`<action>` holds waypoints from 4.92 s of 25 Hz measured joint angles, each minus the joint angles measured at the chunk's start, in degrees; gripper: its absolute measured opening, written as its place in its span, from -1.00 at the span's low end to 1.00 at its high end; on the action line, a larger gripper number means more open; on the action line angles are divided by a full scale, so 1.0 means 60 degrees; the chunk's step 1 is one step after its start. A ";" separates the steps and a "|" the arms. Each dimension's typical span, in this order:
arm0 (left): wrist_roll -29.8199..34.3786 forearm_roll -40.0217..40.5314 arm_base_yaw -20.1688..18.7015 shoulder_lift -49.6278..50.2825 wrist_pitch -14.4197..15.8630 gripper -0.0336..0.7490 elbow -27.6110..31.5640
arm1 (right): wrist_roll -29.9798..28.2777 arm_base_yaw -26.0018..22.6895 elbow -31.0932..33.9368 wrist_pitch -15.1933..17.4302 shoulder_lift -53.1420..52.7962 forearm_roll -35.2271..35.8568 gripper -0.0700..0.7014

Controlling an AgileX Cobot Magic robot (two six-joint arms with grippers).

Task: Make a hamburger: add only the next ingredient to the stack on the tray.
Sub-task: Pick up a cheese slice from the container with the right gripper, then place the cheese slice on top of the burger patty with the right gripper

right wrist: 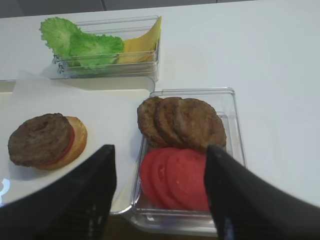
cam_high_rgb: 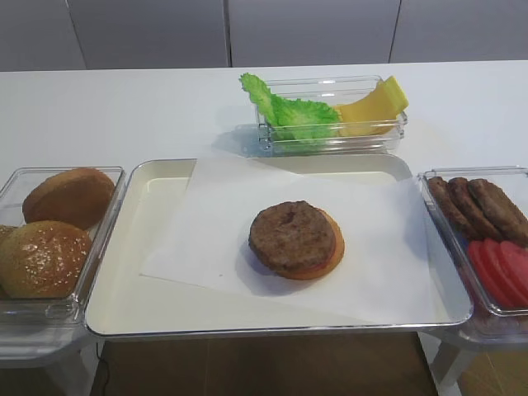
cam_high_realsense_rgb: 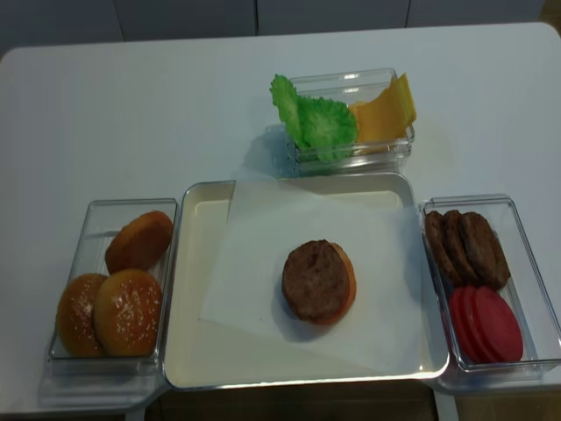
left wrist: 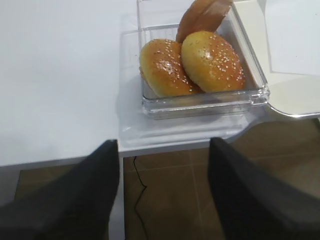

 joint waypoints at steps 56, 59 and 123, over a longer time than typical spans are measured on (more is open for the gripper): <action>0.0000 0.0000 0.0000 0.0000 0.0000 0.16 0.0000 | -0.3288 -0.0892 -0.8406 -0.1049 1.5170 0.4377 0.05; 0.0000 0.0000 0.0000 0.0000 0.0000 0.16 0.0000 | -0.3288 -0.0892 -0.8406 -0.1072 1.5186 0.4399 -0.03; 0.0000 0.0000 0.0000 0.0000 0.0000 0.16 0.0000 | -0.4469 -0.0360 -0.5763 0.1243 1.0194 0.5198 -0.73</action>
